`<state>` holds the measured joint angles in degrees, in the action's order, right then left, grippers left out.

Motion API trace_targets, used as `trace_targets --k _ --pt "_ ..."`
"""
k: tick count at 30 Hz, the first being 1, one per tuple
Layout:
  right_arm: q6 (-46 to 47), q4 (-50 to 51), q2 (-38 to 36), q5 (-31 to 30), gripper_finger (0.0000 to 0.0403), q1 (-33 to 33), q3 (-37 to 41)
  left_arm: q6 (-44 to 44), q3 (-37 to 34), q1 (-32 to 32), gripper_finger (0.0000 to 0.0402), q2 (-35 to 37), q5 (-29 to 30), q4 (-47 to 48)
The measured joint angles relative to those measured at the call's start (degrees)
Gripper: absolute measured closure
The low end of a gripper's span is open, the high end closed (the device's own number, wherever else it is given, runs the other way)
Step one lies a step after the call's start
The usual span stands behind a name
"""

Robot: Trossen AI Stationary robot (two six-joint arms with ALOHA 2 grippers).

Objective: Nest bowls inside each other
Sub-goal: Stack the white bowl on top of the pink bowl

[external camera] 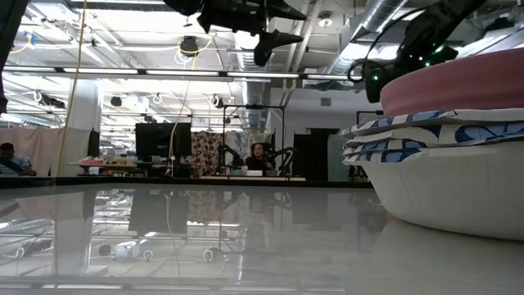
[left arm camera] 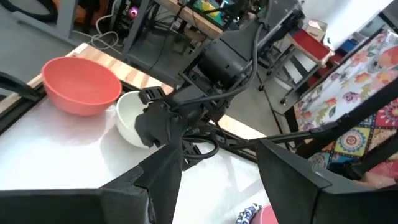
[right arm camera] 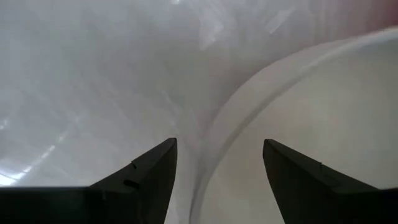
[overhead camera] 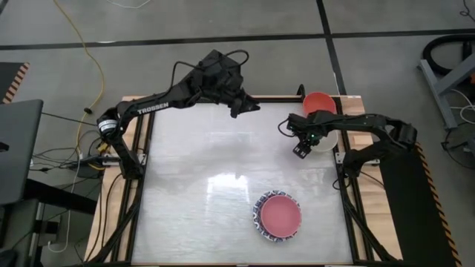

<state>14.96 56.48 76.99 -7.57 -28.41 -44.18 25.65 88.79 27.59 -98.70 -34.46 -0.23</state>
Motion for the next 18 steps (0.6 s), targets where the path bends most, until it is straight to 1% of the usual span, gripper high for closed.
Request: trace_targets --k 5,8,12,18 --pt "0.2 -0.2 0.0 -0.2 0.0149 -0.7 0.6 0.0 0.0 0.7 0.0207 0.0 1.1 0.0" --pt "0.6 -0.2 0.0 -1.1 0.0175 -0.7 0.6 0.1 0.0 1.2 0.0207 0.0 2.0 0.0" --pt "0.6 -0.3 0.0 -2.2 0.0235 -0.7 0.6 0.2 0.0 2.0 0.0207 0.0 2.4 0.0" --pt "0.7 -0.8 0.0 -2.8 0.0349 -1.1 0.6 1.5 0.0 3.5 0.0207 0.1 2.2 0.0"
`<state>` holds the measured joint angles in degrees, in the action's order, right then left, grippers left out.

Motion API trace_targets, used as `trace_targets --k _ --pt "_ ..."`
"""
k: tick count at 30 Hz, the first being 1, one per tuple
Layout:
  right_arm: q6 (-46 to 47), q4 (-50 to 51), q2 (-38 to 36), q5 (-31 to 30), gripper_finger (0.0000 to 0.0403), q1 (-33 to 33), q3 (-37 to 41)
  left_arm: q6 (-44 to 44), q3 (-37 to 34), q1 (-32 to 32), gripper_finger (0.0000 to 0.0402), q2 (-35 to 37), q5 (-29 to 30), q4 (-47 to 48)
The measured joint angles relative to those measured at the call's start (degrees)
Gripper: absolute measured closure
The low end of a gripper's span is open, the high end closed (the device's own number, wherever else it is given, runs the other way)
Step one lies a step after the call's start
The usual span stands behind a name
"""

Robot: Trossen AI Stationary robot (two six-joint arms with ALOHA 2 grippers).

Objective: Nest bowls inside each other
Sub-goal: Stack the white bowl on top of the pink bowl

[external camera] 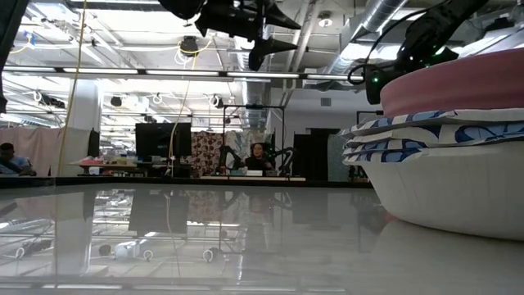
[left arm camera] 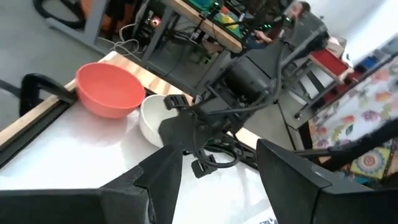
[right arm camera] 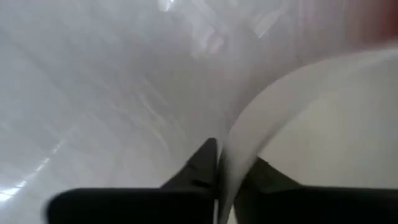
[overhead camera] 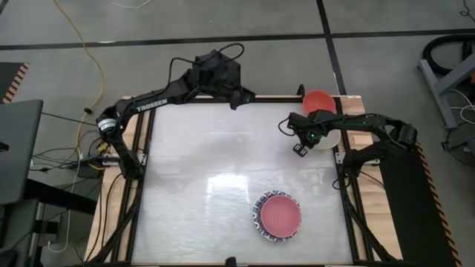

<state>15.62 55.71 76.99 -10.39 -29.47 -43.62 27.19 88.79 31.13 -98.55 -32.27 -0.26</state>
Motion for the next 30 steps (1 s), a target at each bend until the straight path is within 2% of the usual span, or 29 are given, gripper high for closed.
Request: trace_targets --k 3,8,16,21,30 --pt "-0.1 0.0 0.0 -0.1 0.0389 0.1 0.0 0.6 0.0 1.4 0.0211 0.6 0.2 1.2" --pt "0.7 0.1 0.0 0.0 0.0384 0.1 0.0 -1.2 0.0 4.0 0.0247 2.7 0.9 6.9" --pt "3.6 0.8 -0.1 1.2 0.0396 0.1 0.0 -8.2 0.0 7.8 0.0344 5.5 3.6 17.3" --pt "6.1 1.2 -0.3 3.3 0.0396 0.4 0.0 -11.4 0.0 8.8 0.0394 6.2 6.9 20.5" --pt "11.8 1.0 -0.6 5.6 0.0396 3.3 -0.1 -16.0 0.0 11.5 0.0401 6.2 7.5 26.5"
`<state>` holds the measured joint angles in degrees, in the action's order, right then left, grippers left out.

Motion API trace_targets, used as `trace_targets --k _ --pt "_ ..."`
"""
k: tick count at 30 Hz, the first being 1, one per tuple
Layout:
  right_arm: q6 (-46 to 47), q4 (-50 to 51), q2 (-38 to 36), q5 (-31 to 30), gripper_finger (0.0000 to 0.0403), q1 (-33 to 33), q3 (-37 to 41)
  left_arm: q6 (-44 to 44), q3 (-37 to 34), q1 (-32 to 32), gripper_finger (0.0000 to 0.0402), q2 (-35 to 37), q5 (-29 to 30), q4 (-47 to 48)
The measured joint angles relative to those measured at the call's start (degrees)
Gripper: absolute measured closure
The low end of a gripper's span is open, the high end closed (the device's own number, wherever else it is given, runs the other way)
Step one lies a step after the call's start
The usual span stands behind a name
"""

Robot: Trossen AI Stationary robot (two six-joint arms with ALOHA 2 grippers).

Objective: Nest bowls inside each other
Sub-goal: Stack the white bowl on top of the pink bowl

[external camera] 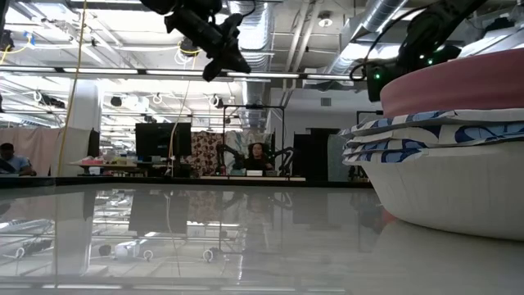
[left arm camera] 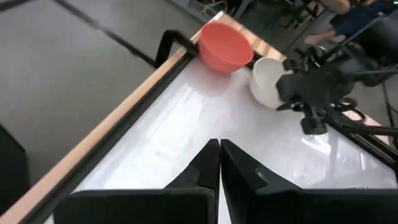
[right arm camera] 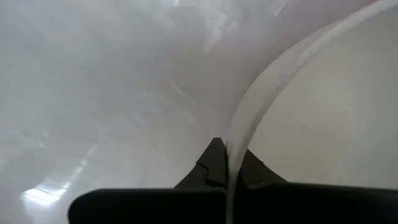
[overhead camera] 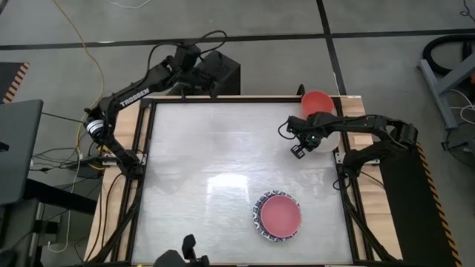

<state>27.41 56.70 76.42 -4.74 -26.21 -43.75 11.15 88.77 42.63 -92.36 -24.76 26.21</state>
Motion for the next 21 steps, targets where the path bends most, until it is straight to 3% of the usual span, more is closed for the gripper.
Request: trace_targets --k 10,17,21 --pt "9.0 -0.6 -0.1 0.2 0.0394 3.0 0.0 -1.8 0.0 3.6 0.0401 0.0 -0.6 1.5" --pt "23.0 0.3 -0.1 -0.4 0.0394 4.8 0.0 -3.6 0.0 4.7 0.0401 0.0 -1.9 2.4" --pt "24.7 0.5 -0.1 0.2 0.0394 5.8 0.0 -6.2 0.0 4.7 0.0401 0.0 -1.9 4.3"
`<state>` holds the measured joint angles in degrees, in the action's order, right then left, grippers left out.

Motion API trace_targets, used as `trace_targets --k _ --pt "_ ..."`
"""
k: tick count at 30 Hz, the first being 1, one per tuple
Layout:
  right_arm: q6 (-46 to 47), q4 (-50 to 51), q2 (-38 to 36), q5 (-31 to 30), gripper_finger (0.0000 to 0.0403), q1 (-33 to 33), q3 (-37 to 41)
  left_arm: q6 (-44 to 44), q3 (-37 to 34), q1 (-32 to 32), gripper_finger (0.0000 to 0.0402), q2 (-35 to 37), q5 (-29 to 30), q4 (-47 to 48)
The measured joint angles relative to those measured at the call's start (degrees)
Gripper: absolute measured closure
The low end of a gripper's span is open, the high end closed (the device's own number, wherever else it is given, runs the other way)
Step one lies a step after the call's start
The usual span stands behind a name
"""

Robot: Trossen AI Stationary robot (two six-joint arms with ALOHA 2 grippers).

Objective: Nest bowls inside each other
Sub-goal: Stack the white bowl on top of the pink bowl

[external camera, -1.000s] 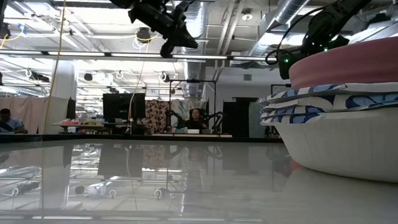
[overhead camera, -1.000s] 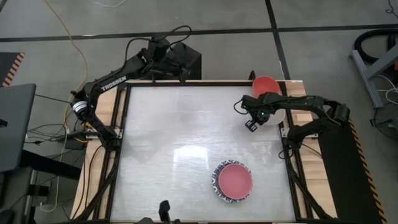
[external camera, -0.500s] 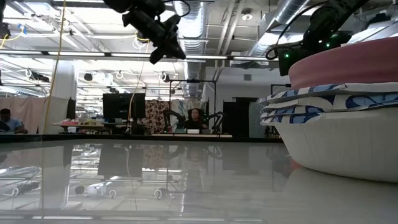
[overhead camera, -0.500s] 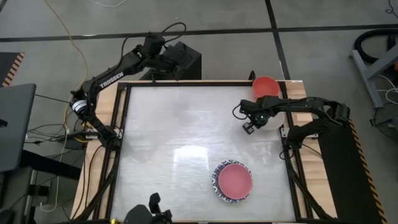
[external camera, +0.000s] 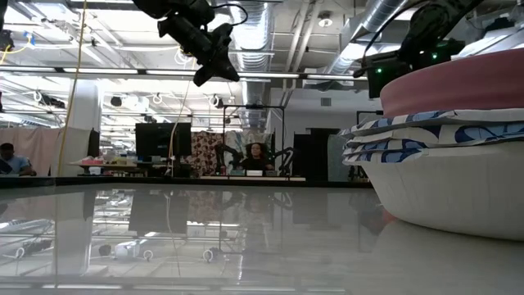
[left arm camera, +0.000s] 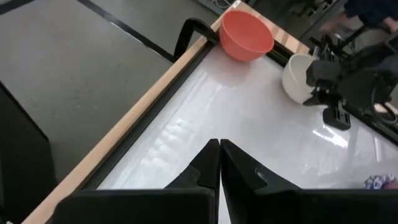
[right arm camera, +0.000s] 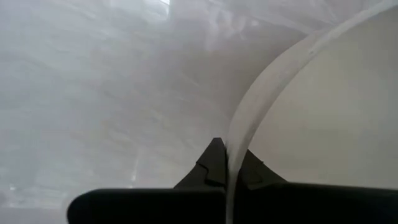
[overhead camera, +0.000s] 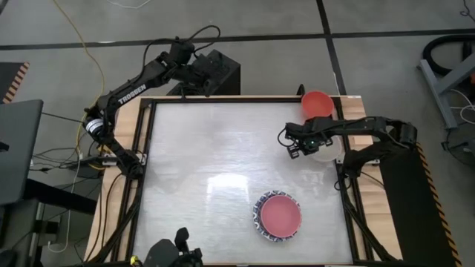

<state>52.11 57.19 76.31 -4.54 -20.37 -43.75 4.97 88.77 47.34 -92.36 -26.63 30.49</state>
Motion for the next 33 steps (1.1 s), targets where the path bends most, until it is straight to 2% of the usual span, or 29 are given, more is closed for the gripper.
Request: trace_targets --k 13,16,21,25,33 --pt "-0.7 -2.8 -0.3 1.5 0.0396 0.5 -2.8 -4.4 0.0 0.0 0.0401 -0.5 -6.2 0.0" --pt "-1.4 -2.9 -0.3 0.9 0.0396 0.5 -4.0 -3.6 -2.3 0.0 0.0401 -0.4 -6.4 -3.4" --pt "-1.6 -2.0 -0.3 0.4 0.0396 1.3 -5.2 -1.0 -10.3 0.2 0.0401 1.1 -7.1 -10.2" --pt "-1.3 -2.0 -0.3 0.3 0.0396 2.5 -5.2 2.0 -19.7 0.1 0.0401 3.7 -7.1 -16.5" --pt "-0.7 -1.9 -0.3 0.3 0.0396 4.3 -5.5 13.2 -37.6 -1.3 0.0401 12.0 -5.7 -34.8"
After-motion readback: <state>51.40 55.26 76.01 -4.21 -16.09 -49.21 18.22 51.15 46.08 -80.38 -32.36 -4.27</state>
